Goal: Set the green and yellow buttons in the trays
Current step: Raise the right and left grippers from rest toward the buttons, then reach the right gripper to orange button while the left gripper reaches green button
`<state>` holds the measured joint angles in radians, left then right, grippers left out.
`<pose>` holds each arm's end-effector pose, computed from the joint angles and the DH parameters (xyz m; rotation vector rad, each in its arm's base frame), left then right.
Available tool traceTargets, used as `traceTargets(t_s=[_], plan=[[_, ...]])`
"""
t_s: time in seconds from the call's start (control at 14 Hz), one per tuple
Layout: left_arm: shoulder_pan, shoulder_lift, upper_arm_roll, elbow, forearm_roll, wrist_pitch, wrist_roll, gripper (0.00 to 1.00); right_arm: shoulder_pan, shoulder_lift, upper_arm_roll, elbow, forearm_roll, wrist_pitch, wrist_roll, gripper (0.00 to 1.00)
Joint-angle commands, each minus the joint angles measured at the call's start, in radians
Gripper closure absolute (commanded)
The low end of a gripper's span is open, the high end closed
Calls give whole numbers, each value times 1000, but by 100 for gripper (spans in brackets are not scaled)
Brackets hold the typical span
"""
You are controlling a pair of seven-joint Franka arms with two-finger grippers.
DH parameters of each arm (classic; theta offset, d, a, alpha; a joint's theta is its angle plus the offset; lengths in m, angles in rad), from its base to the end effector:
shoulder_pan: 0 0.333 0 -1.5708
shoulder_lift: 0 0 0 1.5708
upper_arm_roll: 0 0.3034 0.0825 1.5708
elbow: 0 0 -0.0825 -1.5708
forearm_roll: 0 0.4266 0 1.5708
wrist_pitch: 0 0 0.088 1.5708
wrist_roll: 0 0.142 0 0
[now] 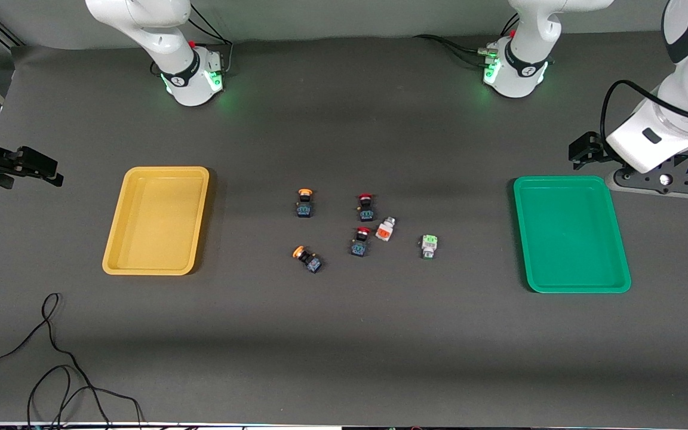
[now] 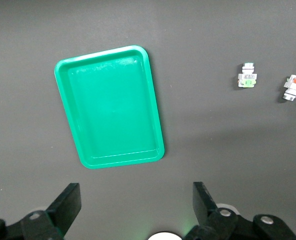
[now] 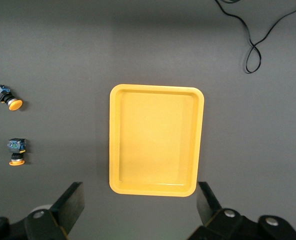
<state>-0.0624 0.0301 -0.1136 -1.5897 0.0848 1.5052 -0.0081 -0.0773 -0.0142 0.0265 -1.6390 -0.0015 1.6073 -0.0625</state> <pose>0.5861 -0.0908 0.5448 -3.0351 0.2545 0.1623 0.5933 -0.0303 0.5534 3.1405 0.0185 -0.0276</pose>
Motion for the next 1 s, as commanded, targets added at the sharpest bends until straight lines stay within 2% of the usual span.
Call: traceTargets(t_s=[0.0,0.21,0.5,0.71,0.93], plan=[[0,10,3,25,-5,-25,7,0,51,-23,3,-33,23,-6,62,0],[-2,13,2,25,-7,-26,-6,0,169,-23,3,-70,48,19,201,0],[-16,22,-15,19,-11,-10,-36,0,350,-10,3,-155,48,130,430,0],[-30,79,-37,20,-114,4,-134,0,509,22,3,-194,48,226,640,0],[-108,164,-43,11,-117,90,-233,1,642,48,1,-212,40,258,722,0]])
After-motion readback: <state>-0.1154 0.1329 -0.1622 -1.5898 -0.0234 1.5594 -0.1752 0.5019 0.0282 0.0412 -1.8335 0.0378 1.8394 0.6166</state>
